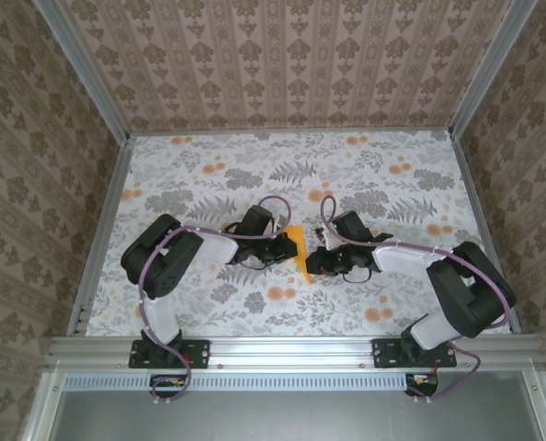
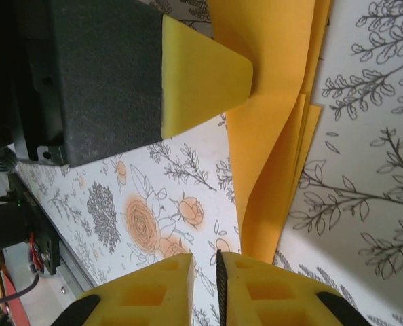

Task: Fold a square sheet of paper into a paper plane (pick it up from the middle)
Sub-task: Fold the wing for the fifth time at the center of the table.

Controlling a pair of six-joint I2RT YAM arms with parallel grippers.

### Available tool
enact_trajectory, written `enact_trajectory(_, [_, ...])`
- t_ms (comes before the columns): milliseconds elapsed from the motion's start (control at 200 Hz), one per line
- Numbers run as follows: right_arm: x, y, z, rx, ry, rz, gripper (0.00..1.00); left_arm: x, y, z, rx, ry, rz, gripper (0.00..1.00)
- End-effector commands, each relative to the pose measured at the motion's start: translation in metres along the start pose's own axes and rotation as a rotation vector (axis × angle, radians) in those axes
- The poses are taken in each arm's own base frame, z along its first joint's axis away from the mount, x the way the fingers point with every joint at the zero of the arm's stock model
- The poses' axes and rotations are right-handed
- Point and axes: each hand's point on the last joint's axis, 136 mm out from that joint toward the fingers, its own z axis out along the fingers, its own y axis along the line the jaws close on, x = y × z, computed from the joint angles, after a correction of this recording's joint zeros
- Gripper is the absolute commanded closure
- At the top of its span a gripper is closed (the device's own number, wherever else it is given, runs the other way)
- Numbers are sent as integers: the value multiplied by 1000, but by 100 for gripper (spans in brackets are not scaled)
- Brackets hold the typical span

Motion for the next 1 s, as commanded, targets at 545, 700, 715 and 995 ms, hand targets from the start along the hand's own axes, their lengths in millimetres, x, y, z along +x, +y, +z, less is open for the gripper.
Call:
enact_trajectory(545, [13,-21,23,34,93,62,85,-1,3,4,-21,16,-7,89])
enact_trajectory(700, [16,-26,23,57,102,69,85,-1,4,5,-30,19,-11,89])
enact_trajectory(715, [17,-26,23,59,102,70,85,-1,4,5,-31,20,-11,89])
enact_trajectory(995, [24,-33,24,82,124,79,85,0,9,6,-56,28,-18,90])
